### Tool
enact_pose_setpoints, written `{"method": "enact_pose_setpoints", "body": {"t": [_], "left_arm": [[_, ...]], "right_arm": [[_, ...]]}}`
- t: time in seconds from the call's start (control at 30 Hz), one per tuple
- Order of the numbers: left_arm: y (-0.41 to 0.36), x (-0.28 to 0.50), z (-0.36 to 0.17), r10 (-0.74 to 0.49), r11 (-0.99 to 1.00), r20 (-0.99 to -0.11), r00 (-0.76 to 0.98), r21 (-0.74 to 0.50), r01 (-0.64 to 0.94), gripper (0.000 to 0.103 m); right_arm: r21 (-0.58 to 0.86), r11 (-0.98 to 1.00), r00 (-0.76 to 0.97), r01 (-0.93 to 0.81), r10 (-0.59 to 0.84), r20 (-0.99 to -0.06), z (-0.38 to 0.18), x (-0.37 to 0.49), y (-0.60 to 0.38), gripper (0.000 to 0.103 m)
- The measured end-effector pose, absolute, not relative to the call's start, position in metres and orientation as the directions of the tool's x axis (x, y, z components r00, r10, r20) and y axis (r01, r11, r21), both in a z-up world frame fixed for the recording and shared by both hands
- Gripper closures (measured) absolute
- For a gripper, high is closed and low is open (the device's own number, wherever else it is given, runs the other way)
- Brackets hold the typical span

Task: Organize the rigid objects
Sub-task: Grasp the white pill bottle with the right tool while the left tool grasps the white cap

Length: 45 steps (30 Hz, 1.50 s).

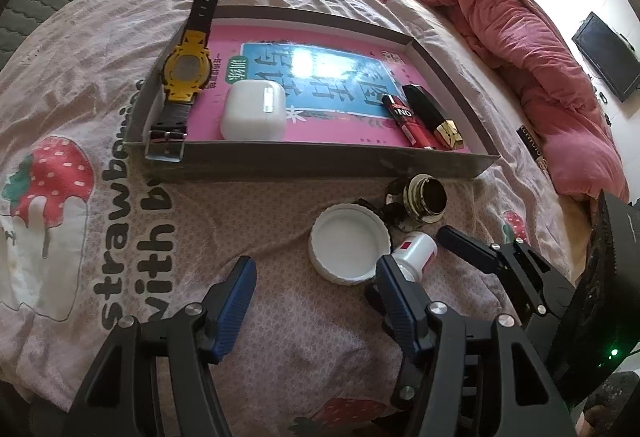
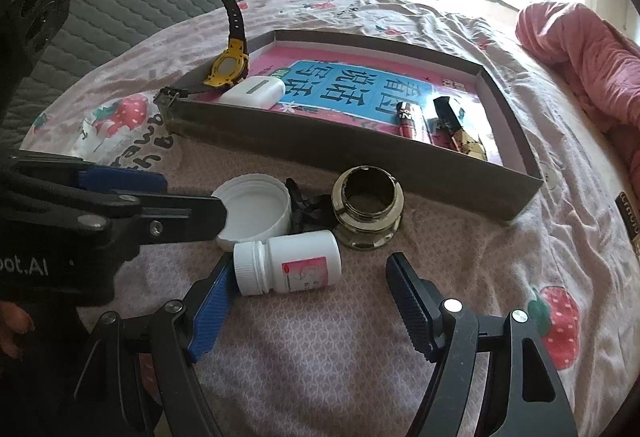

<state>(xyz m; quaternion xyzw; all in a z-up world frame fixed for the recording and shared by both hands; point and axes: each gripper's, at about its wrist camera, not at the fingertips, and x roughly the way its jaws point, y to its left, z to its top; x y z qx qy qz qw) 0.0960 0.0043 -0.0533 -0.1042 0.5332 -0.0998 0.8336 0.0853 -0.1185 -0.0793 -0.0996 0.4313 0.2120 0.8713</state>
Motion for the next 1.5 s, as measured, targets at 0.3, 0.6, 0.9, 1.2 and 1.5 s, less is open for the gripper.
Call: {"method": "enact_pose_setpoints", "body": {"t": [0.3,0.6,0.9,1.2,1.5], "left_arm": [[-0.008,0.104,-0.058,-0.306,0.951,-0.866,0.396,-0.299,0.08,0.041],[-0.018,0.111,-0.064,-0.315,0.949,-0.87,0.38,-0.303,0.092,0.041],[-0.022,0.113,-0.07,-0.304,0.952,-0.875,0.377,-0.29,0.096,0.041],[-0.018,0.116,-0.075,-0.274,0.961,-0.884,0.379,-0.261,0.087,0.041],[-0.025,0.116,-0.078,-0.214,0.977,-0.892,0.398,-0.186,0.107,0.041]], "right_arm": [[0.023,0.895,0.542,-0.446,0.29,-0.788,-0.08,0.09,-0.13,0.05],[0.038,0.914,0.547,-0.404,0.275,-0.791,-0.079,0.096,-0.151,0.056],[0.036,0.924,0.554,-0.381,0.259,-0.791,-0.08,0.099,-0.16,0.056],[0.038,0.924,0.554,-0.38,0.26,-0.791,-0.081,0.1,-0.16,0.056],[0.037,0.928,0.559,-0.37,0.254,-0.79,-0.082,0.1,-0.159,0.055]]}}
